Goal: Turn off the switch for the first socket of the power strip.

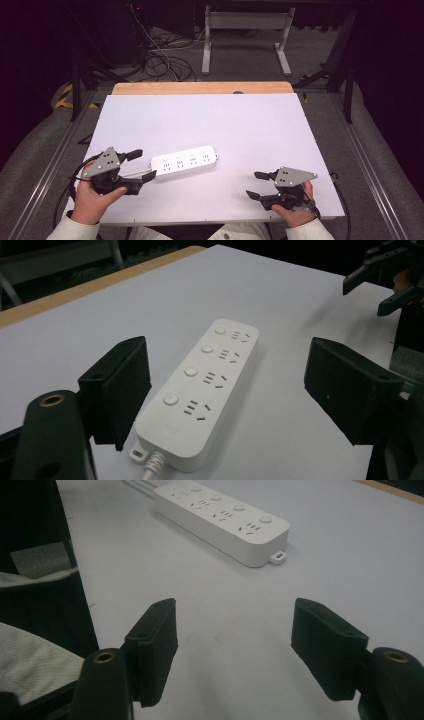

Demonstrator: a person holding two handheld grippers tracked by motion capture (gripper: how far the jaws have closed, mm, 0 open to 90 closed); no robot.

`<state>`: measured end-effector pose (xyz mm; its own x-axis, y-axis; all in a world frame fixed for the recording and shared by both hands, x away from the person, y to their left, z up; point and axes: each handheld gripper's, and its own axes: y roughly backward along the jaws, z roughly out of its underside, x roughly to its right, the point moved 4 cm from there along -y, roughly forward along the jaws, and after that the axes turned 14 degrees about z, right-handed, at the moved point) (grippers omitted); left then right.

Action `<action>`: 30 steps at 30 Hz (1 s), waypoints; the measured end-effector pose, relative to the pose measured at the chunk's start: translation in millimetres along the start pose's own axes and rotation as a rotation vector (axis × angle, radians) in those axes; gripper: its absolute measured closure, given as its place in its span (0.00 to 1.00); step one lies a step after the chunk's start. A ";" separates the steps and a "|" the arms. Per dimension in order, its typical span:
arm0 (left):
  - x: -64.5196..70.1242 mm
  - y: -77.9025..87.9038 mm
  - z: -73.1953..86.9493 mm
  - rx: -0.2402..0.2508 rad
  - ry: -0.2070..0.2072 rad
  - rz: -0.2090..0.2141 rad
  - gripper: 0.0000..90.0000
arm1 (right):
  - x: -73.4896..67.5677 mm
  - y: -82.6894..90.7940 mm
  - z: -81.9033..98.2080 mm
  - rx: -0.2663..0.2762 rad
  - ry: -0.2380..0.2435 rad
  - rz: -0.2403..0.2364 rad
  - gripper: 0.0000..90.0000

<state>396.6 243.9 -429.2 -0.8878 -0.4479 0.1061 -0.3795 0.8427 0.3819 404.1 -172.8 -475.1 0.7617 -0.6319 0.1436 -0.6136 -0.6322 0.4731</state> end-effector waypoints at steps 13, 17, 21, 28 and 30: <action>2.1 5.6 31.7 0.027 -0.011 -0.033 0.20 | 0.2 0.3 0.1 0.000 -0.001 0.002 0.40; 2.5 2.3 42.9 0.005 0.003 -0.020 0.21 | 0.3 0.3 0.2 -0.001 0.002 0.002 0.40; 0.9 0.2 50.4 -0.006 -0.012 -0.012 0.23 | 0.5 0.3 0.3 -0.002 0.002 0.002 0.39; 0.1 -0.9 61.0 0.001 -0.003 0.041 0.22 | 1.0 -0.1 0.9 -0.003 0.000 0.000 0.39; 0.3 -1.3 64.8 -0.002 0.011 0.051 0.21 | 1.1 -0.2 1.1 -0.006 0.001 0.000 0.39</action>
<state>380.0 262.1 -489.2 -0.9030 -0.4077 0.1358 -0.3332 0.8639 0.3777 404.8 -173.8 -476.0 0.7620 -0.6314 0.1440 -0.6122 -0.6298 0.4781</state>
